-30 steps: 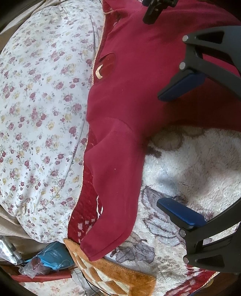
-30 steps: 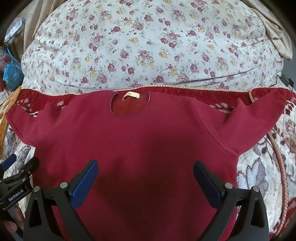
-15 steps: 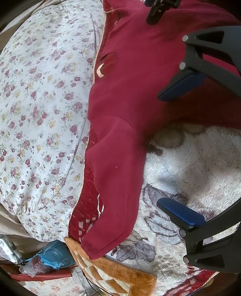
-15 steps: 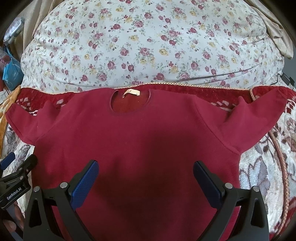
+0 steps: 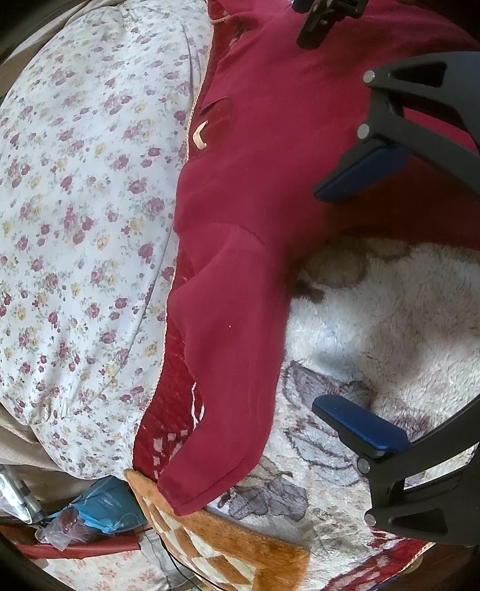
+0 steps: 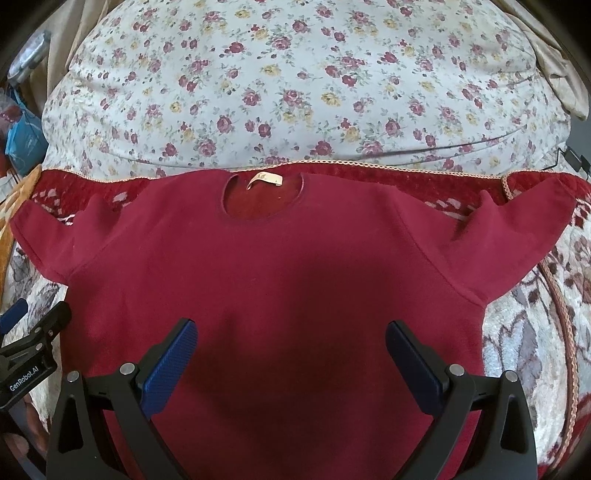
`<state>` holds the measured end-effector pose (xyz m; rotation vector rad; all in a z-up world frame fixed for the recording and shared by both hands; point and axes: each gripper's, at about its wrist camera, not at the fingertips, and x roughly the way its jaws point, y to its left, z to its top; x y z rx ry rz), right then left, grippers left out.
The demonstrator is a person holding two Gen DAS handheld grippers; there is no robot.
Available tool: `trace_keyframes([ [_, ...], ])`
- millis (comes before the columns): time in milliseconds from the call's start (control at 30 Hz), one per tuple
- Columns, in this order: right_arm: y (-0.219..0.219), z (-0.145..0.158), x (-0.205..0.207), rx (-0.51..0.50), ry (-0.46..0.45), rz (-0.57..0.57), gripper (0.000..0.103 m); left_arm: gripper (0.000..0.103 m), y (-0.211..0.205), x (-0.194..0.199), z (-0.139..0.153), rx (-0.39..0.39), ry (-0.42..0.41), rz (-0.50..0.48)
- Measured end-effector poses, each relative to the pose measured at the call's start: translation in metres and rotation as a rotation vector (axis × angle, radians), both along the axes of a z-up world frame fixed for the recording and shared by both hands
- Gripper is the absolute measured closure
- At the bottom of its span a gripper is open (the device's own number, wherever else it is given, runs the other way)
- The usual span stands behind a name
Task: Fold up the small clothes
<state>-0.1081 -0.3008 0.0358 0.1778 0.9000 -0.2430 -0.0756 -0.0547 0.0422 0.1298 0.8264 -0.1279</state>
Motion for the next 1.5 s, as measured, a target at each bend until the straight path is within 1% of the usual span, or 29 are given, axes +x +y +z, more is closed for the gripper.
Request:
trace_keyframes([
  [533, 0.005, -0.004, 0.005, -0.001, 0.016, 0.031, 0.000, 0.000, 0.005, 0.004, 0.000, 0.000, 0.002, 0.024],
  [600, 0.007, -0.005, 0.007, -0.003, 0.017, 0.039, 0.000, 0.000, 0.009, 0.006, 0.002, -0.007, -0.002, 0.039],
  [667, 0.007, -0.005, 0.010, -0.002, 0.018, 0.048, 0.000, 0.000, 0.016, 0.009, 0.003, -0.033, 0.005, 0.065],
  [733, 0.008, -0.005, 0.013, 0.002, 0.019, 0.053, 0.000, 0.000, 0.025, 0.014, 0.004, -0.067, 0.033, 0.089],
  [800, 0.009, -0.005, 0.016, 0.009, 0.021, 0.066, 0.000, 0.000, 0.034, 0.020, 0.006, -0.081, 0.045, 0.114],
  [967, 0.012, -0.002, 0.022, 0.008, 0.018, 0.104, 0.000, 0.000, 0.062, 0.041, 0.018, -0.033, 0.030, 0.215],
  [1033, 0.013, -0.001, 0.024, 0.011, 0.015, 0.114, 0.000, 0.000, 0.074, 0.052, 0.023, 0.000, 0.021, 0.267],
  [1200, 0.015, -0.004, 0.024, 0.030, 0.024, 0.138, 0.000, 0.000, 0.093, 0.088, 0.028, 0.095, 0.010, 0.325],
  [1333, 0.013, -0.003, 0.022, 0.037, 0.029, 0.149, 0.000, 0.000, 0.113, 0.116, 0.021, 0.093, 0.031, 0.384],
  [1433, 0.011, -0.002, 0.021, 0.038, 0.026, 0.152, 0.000, 0.000, 0.129, 0.134, 0.011, 0.054, 0.057, 0.437],
  [1500, 0.010, -0.002, 0.021, 0.044, 0.027, 0.150, 0.000, 0.000, 0.138, 0.145, 0.003, 0.044, 0.069, 0.472],
])
